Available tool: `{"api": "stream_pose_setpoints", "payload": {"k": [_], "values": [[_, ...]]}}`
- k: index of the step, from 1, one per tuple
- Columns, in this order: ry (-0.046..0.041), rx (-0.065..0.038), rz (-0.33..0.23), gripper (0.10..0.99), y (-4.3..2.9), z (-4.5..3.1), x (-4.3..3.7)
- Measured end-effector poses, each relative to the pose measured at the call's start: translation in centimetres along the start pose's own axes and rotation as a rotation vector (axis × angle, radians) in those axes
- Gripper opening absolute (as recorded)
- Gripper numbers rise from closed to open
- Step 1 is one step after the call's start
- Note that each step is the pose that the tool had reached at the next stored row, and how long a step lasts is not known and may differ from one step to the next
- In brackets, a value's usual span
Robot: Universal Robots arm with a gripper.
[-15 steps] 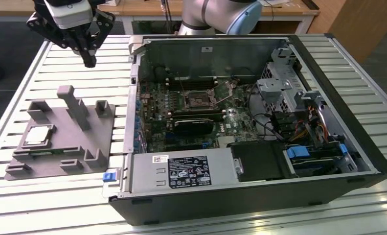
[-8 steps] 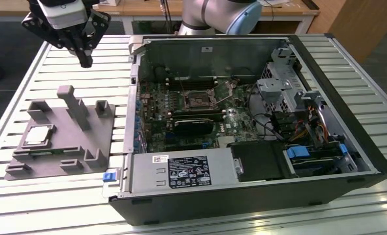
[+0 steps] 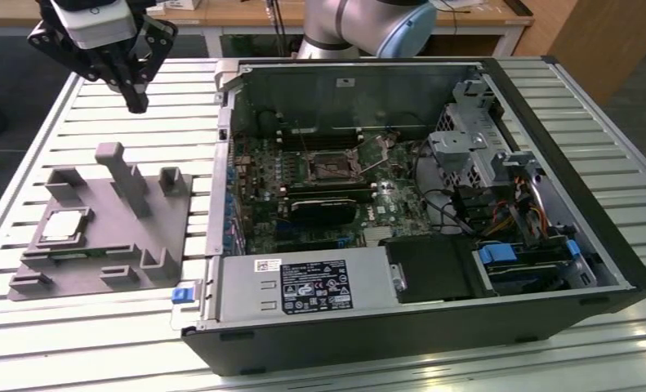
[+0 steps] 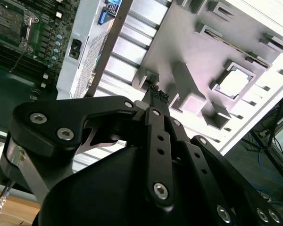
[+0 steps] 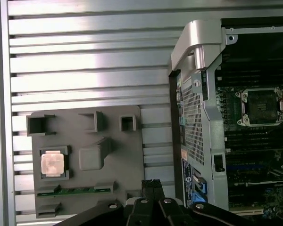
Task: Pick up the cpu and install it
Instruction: 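Reach for the cpu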
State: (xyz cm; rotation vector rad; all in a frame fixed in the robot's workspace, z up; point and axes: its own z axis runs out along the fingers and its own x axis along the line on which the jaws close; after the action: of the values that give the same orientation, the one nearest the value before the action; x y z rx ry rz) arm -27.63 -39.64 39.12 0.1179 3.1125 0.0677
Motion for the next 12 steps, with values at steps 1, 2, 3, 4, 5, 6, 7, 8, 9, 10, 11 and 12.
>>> {"api": "stream_pose_setpoints", "payload": {"k": [1,2,3,4,5,6,7,8,9,10,11,12], "values": [[0.0,0.0,0.0,0.106,-0.01,0.0,0.09],[-0.0001,0.0,0.0,0.106,-0.01,0.0,0.18],[0.0,0.0,0.0,0.106,-0.02,0.0,0.28],[0.0,0.0,0.0,0.106,-0.03,-0.01,0.37],[0.0001,0.0,0.0,0.106,-0.03,-0.01,0.47],[0.0,0.0,0.0,0.106,-0.04,-0.01,0.57],[0.0,0.0,0.0,0.106,-0.05,-0.01,0.67],[0.0,0.0,0.0,0.106,-0.06,-0.01,0.78],[0.0,0.0,0.0,0.106,-0.07,-0.01,0.9],[0.0,0.0,0.0,0.106,-0.08,-0.02,1.02],[0.0,0.0,0.0,0.106,-0.08,-0.02,1.14],[0.0,0.0,0.0,0.106,-0.09,-0.02,1.25]]}}
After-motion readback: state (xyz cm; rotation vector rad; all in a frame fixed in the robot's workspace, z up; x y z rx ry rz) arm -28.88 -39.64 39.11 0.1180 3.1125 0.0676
